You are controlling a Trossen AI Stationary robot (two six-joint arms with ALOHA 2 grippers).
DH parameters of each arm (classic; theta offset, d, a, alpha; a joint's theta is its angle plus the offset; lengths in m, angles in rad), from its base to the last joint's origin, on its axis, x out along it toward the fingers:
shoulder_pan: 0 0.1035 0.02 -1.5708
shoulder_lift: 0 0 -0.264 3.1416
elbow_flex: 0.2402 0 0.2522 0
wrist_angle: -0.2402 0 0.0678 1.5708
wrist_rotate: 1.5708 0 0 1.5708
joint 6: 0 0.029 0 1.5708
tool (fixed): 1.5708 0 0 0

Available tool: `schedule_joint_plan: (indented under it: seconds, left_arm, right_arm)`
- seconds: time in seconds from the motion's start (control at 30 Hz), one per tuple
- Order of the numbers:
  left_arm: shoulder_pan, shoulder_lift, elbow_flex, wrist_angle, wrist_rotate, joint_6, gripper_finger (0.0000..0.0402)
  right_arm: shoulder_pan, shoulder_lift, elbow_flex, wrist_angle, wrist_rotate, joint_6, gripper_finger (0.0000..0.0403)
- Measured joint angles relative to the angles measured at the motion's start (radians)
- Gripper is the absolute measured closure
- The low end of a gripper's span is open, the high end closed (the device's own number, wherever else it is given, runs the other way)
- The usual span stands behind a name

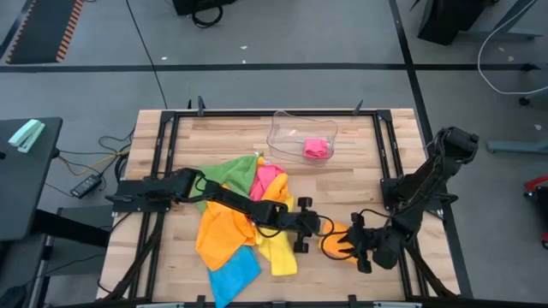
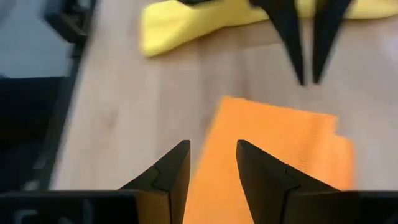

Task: Fold microfiber towels
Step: Fold the right orange microfiber cloth

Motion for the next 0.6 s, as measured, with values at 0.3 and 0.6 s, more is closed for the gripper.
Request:
schedule_joint_plan:
  seconds: [0.3, 0.6]
  left_arm:
    - [-0.082, -0.015, 0.029, -0.003, -0.004, 0.179, 0.0312]
    - [-0.118, 0.05, 0.029, 0.099, -0.042, 0.385, 0.0194]
  right_arm:
    - [0.019, 0.018, -0.002, -0.122, 0.058, 0.127, 0.0262]
    - [0.052, 0.015, -0.006, -0.127, 0.151, 0.154, 0.0262]
